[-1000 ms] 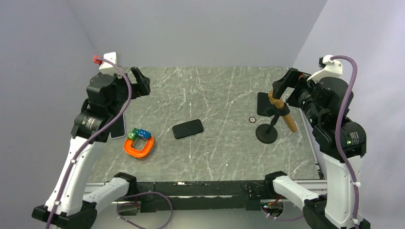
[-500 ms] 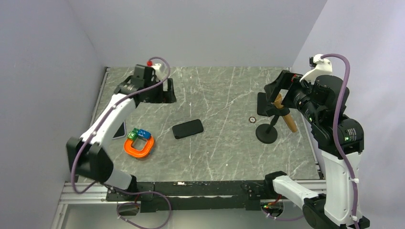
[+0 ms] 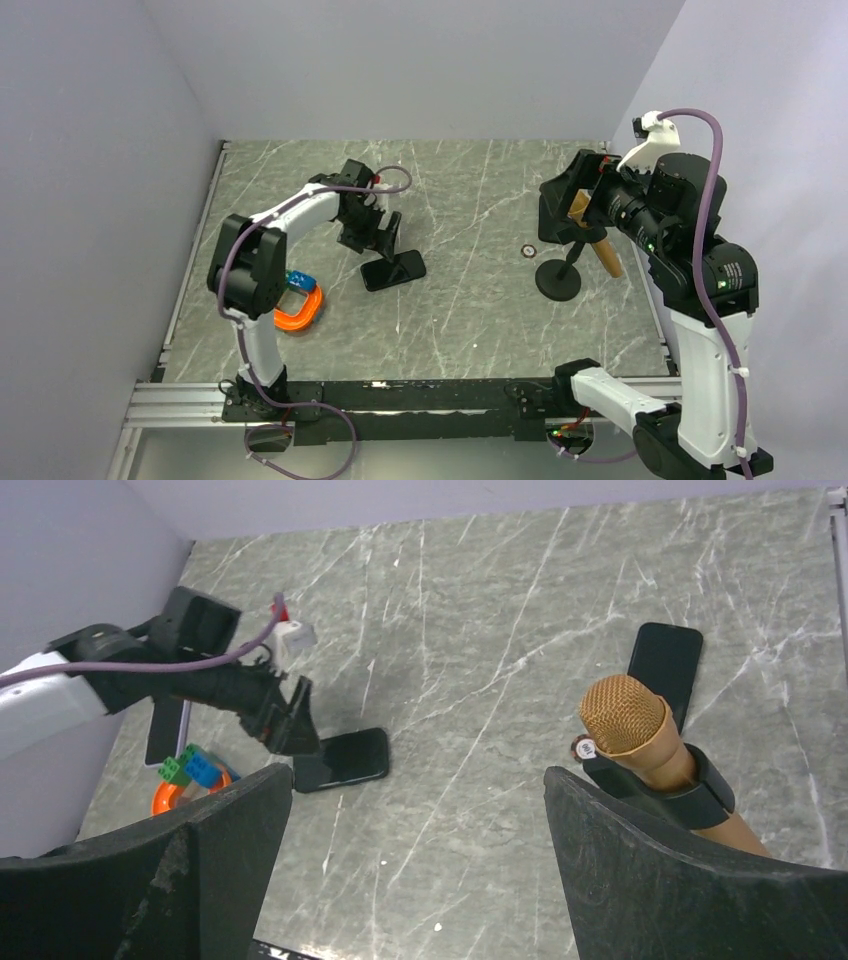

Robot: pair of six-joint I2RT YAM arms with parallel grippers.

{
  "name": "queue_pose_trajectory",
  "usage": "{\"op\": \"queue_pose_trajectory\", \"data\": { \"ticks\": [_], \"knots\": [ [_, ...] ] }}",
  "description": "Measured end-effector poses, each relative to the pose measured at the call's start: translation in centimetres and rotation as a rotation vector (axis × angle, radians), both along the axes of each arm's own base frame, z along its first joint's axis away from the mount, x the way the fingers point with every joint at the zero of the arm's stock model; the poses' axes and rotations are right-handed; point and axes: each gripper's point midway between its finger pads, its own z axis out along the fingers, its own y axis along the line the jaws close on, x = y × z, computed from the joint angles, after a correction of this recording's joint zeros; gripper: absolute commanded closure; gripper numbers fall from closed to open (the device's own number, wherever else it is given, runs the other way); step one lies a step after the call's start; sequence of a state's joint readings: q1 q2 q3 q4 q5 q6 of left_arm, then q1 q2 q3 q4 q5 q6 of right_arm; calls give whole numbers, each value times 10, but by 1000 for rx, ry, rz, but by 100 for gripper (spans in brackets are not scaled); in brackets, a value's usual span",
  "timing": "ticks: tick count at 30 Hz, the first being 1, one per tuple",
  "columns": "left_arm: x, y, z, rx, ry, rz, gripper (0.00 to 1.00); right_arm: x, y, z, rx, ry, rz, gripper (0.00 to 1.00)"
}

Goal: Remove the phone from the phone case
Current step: Pick up the phone at the center of the board.

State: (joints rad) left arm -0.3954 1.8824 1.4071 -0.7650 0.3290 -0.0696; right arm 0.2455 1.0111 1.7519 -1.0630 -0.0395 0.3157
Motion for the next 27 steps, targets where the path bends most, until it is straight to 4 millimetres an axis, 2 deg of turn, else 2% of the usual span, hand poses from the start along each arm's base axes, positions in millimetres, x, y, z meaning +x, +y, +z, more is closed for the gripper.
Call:
{"op": "queue_pose_trajectory", "data": {
  "ticks": [4, 7, 16, 19, 25, 27],
  "knots": [
    [3, -17, -19, 2, 22, -42, 1, 2, 4, -1, 4, 9, 17, 0],
    [-5, -27, -31, 14, 45, -74, 1, 3, 6, -3, 6, 18, 26, 0],
    [-22, -63, -36, 80, -39, -169, 1, 1, 9, -9, 18, 34, 43, 0],
    [-32, -68, -39, 131, -68, -174, 1, 0, 9, -15, 22, 50, 39, 0],
    [-39, -69, -47, 276, -111, -151, 1, 1, 6, -23, 39, 77, -1, 0],
    [-39, -70, -48, 305, -115, -140, 6, 2, 2, -24, 50, 83, -31, 0]
  ]
}}
